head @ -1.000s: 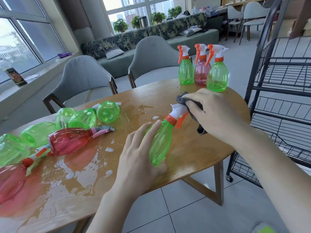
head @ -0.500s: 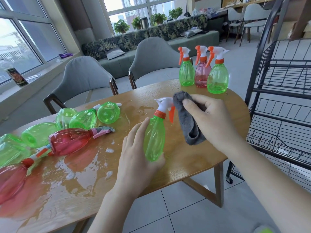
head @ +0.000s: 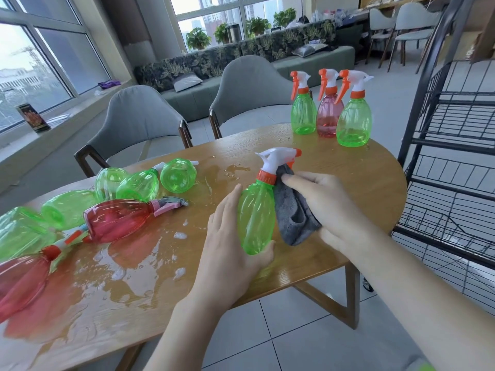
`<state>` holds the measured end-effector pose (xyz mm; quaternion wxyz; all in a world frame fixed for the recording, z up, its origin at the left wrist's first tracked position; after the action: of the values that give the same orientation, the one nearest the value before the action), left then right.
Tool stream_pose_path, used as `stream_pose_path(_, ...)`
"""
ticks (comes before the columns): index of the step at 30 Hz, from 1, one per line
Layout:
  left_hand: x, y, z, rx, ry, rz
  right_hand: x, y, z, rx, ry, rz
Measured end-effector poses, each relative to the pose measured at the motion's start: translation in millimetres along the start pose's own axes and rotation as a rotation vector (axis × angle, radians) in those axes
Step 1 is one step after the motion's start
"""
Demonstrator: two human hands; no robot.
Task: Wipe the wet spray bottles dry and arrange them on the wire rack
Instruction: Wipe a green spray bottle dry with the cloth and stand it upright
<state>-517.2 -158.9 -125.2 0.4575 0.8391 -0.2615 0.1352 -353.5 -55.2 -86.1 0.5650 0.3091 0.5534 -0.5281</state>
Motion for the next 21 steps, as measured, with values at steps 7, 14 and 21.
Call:
stream_pose_path(7,4,-8,1,0.063,0.005,-0.068,5,-3,5,-0.002,0.057,-0.071)
stream_pose_path(14,12,1,2,-0.076,-0.068,0.034,8,-7,6,-0.004,0.045,-0.074)
stream_pose_path(21,15,10,0,-0.055,-0.012,0.303,9,-8,4,-0.006,0.046,-0.096)
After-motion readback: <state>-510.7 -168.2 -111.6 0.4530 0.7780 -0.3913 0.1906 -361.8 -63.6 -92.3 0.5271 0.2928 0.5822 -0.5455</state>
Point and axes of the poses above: each hand's wrist, its own z-axis away from the middle knuckle, its own y-axis out of the back of the hand, x = y × z, the point moved 1 cm from there along -z, towards the middle knuckle, and after that the axes turned 11 degrees about -y, right-handed, at the moved point
